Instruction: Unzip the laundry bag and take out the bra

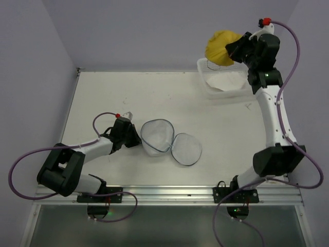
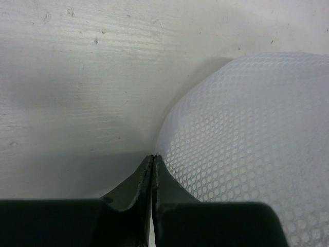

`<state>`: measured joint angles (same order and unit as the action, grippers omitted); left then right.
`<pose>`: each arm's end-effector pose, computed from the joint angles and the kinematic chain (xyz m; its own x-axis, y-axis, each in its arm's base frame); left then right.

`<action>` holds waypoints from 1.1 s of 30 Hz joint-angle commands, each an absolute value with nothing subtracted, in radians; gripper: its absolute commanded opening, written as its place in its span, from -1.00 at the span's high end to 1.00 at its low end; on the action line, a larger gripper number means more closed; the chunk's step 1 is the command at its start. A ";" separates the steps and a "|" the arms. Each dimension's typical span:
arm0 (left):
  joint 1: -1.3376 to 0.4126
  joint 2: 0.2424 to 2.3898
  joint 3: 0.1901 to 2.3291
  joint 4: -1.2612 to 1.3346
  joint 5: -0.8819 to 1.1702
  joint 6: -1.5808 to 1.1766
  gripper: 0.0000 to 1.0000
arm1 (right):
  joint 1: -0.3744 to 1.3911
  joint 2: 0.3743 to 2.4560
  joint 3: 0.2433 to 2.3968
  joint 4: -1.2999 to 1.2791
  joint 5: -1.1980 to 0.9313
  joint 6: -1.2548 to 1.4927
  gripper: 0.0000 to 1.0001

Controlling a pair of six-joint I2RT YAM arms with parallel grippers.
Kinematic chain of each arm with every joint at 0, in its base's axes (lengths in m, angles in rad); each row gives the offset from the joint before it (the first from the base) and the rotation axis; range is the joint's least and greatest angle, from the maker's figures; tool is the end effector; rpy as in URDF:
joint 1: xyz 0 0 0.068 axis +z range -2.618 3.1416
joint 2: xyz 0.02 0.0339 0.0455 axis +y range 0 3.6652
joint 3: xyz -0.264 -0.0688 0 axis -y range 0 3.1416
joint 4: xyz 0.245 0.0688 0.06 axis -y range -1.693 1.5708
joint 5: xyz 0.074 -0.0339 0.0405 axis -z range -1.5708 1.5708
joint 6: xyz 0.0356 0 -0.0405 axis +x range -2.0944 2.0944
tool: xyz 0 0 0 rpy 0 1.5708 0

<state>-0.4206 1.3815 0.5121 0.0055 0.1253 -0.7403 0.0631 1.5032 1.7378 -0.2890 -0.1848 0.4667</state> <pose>0.2221 -0.1042 0.1412 -0.8357 -0.3593 -0.4154 -0.1144 0.8536 -0.5082 0.3343 0.0277 0.4863 -0.1587 0.4331 -0.8872 -0.1945 0.8673 0.4582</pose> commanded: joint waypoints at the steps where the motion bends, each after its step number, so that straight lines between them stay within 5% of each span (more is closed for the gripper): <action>1: -0.425 1.387 0.531 0.002 0.124 -0.749 0.92 | -0.004 1.685 1.828 -0.324 -0.120 0.532 1.00; 10: -0.425 1.397 0.557 -0.037 0.118 -0.759 0.92 | -0.058 2.078 1.965 -0.359 -0.083 0.614 0.95; 11: -0.425 1.396 0.558 -0.041 0.115 -0.759 0.92 | -0.058 2.095 1.965 -0.360 -0.086 0.618 0.85; 16: -0.425 1.396 0.569 -0.052 0.107 -0.765 0.92 | -0.060 2.112 1.985 -0.406 -0.078 0.609 -0.24; 19: -0.425 1.393 0.565 -0.052 0.106 -0.767 0.92 | -0.054 2.014 1.947 -0.469 -0.015 0.610 -0.50; 33: -0.425 1.356 0.520 -0.055 0.042 -0.845 1.00 | 0.218 1.301 0.980 -0.465 0.040 0.776 -0.69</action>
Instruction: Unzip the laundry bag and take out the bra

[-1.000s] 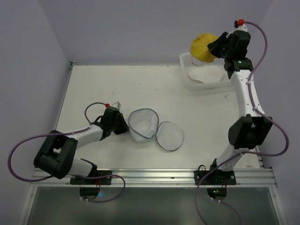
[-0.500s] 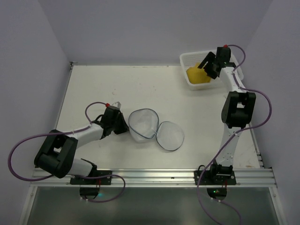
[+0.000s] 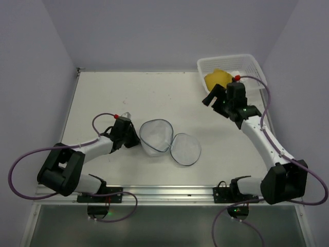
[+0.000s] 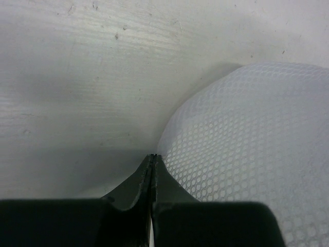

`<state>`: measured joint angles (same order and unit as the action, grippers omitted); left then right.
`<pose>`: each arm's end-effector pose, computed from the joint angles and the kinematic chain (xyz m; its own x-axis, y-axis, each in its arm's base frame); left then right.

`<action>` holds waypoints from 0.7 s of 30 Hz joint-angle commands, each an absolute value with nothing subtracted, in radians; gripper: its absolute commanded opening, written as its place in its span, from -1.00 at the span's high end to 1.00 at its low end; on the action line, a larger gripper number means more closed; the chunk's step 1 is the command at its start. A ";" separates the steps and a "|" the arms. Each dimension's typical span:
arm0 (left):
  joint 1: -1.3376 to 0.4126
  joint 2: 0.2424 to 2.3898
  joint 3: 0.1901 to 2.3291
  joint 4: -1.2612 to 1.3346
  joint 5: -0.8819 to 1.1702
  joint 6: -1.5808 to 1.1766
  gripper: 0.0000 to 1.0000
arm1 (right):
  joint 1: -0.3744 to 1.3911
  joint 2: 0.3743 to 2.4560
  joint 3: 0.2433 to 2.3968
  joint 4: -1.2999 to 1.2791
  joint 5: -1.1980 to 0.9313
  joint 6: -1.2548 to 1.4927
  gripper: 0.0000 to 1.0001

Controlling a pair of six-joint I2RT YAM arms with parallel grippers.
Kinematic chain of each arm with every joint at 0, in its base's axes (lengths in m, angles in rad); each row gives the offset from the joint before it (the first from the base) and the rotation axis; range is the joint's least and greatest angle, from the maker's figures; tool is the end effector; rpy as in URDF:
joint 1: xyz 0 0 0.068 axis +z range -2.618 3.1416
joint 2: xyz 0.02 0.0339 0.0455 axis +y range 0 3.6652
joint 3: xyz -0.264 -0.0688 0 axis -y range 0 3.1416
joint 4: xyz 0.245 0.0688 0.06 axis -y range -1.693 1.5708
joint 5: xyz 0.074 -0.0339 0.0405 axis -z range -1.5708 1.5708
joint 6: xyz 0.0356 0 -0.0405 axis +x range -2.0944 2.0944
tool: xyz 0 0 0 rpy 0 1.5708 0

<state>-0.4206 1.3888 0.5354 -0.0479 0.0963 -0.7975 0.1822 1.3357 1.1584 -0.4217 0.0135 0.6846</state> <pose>0.2235 -0.1037 0.1422 -0.8298 -0.4091 -0.3795 -0.1903 0.8468 -0.4968 0.2959 0.0540 0.3243 -0.5372 0.5440 -0.6446 0.2188 0.8279 0.5164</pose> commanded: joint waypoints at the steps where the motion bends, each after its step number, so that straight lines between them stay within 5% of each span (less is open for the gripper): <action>1: -0.425 1.348 0.520 -0.054 0.035 -0.850 1.00 | 0.244 1.272 0.933 -0.463 0.031 0.794 -0.69; 9: -0.425 1.298 0.503 -0.057 -0.037 -0.906 1.00 | 0.425 1.157 0.582 -0.407 -0.046 1.009 -0.57; 17: -0.425 1.304 0.479 -0.018 -0.020 -0.919 1.00 | 0.529 1.232 0.482 -0.310 -0.045 1.129 -0.35; 21: -0.425 1.299 0.472 0.017 -0.011 -0.907 1.00 | 0.531 1.265 0.450 -0.265 -0.048 1.135 0.01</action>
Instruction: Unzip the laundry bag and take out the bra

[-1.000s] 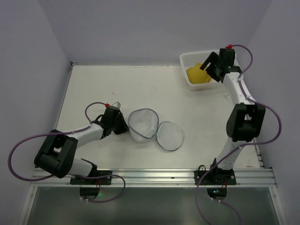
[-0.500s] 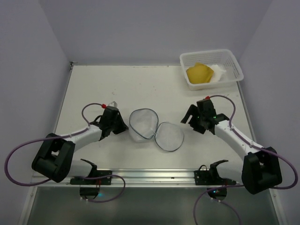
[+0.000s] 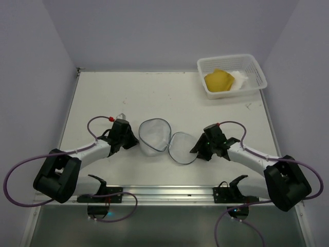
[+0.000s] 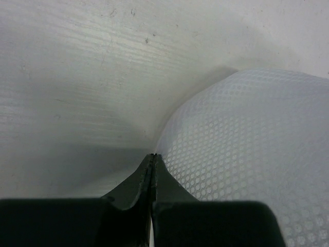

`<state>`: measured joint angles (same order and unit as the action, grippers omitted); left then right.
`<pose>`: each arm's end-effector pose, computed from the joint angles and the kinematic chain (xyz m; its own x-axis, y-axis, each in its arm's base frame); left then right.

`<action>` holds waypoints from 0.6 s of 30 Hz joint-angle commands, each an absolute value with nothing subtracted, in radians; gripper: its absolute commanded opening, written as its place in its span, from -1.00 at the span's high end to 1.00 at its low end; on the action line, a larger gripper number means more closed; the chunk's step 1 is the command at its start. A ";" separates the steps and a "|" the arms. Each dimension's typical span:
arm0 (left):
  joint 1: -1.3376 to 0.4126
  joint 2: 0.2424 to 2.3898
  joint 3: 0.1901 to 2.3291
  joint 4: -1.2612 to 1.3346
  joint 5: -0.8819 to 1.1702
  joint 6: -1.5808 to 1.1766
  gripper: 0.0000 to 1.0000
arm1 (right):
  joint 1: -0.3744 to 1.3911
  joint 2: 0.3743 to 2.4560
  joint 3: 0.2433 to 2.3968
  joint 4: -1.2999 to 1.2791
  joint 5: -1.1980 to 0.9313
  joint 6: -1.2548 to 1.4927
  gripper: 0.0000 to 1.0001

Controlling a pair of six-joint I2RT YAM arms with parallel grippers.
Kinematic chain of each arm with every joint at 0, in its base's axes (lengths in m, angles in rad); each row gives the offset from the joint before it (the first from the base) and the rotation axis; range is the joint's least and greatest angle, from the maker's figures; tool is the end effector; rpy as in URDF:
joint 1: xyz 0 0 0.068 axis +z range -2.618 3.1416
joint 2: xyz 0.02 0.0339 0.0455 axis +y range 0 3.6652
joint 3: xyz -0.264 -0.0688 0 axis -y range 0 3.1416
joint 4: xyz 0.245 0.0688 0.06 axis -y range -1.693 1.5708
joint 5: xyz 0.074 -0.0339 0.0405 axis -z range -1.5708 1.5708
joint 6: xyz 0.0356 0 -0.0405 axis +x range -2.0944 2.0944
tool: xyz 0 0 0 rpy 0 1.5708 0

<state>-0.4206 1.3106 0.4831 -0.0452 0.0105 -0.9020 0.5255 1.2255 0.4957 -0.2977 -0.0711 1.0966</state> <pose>0.2121 -0.0953 0.1449 -0.7588 -0.5200 -0.3922 -0.2917 0.8097 -0.5093 0.1803 0.1075 0.1495 -0.8116 0.5552 -0.1820 0.4158 0.7676 0.4877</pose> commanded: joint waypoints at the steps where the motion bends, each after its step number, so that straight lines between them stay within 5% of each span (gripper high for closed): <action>1: -0.425 1.299 0.472 0.018 -0.009 -0.905 1.00 | 0.531 1.270 0.449 -0.261 -0.046 1.131 0.12; 6: -0.425 1.290 0.483 0.028 -0.005 -0.870 1.00 | 0.531 1.215 0.543 -0.402 0.050 1.053 0.99; 18: -0.480 1.328 0.670 0.002 -0.038 -0.719 1.00 | 0.535 1.235 1.078 -0.870 0.259 0.697 1.00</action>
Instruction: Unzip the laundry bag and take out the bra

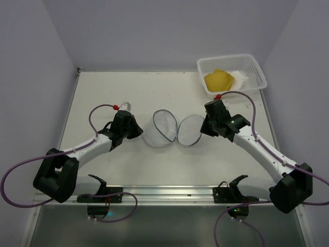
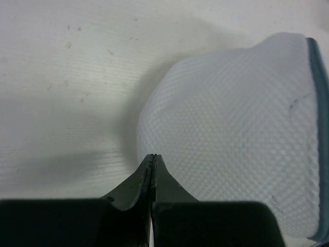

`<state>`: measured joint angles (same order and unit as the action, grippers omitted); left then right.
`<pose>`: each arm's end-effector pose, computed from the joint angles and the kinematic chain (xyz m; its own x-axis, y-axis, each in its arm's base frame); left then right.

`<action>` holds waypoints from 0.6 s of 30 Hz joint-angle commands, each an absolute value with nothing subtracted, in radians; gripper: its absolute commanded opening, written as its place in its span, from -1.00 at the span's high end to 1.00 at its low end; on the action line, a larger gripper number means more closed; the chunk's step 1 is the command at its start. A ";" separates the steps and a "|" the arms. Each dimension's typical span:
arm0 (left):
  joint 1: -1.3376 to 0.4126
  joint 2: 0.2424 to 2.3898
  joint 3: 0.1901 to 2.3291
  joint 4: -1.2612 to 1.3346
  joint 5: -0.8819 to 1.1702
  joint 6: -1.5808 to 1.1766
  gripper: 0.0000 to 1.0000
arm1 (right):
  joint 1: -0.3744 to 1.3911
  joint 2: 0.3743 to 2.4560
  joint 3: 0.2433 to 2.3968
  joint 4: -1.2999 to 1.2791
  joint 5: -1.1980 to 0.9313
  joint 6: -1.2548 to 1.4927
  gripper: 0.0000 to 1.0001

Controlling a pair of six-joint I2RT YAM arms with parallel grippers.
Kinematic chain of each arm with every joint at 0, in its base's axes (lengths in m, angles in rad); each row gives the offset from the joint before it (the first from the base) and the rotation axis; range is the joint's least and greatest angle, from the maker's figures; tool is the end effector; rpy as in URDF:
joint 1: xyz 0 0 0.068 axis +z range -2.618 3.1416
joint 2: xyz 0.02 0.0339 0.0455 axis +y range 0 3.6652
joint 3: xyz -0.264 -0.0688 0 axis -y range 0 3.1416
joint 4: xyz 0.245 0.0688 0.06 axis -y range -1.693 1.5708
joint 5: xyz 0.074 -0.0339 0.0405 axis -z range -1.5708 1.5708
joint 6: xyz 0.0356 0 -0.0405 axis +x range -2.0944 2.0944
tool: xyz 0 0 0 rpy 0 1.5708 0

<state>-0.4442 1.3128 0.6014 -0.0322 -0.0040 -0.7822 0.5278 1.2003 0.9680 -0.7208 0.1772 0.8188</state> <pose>0.2331 -0.1108 0.1801 -0.7346 -0.4310 -0.5240 -0.1279 0.8465 -0.5169 0.2103 0.1153 0.2727 -0.7787 0.3782 -0.5006 0.2360 0.9159 0.3248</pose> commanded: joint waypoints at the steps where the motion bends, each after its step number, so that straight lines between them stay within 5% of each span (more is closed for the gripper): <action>1: -0.491 1.347 0.682 0.002 -0.038 -0.716 1.00 | 0.538 1.244 1.101 -0.882 0.259 0.684 1.00; 18: -0.661 1.557 0.769 0.071 -0.025 -0.773 1.00 | 0.736 1.561 1.499 -0.835 0.100 0.519 1.00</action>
<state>-0.6468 1.5375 0.7292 0.0116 -0.0086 -0.7536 0.7094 1.5257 1.4357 -0.8742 0.1707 0.5667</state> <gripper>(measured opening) 0.005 0.010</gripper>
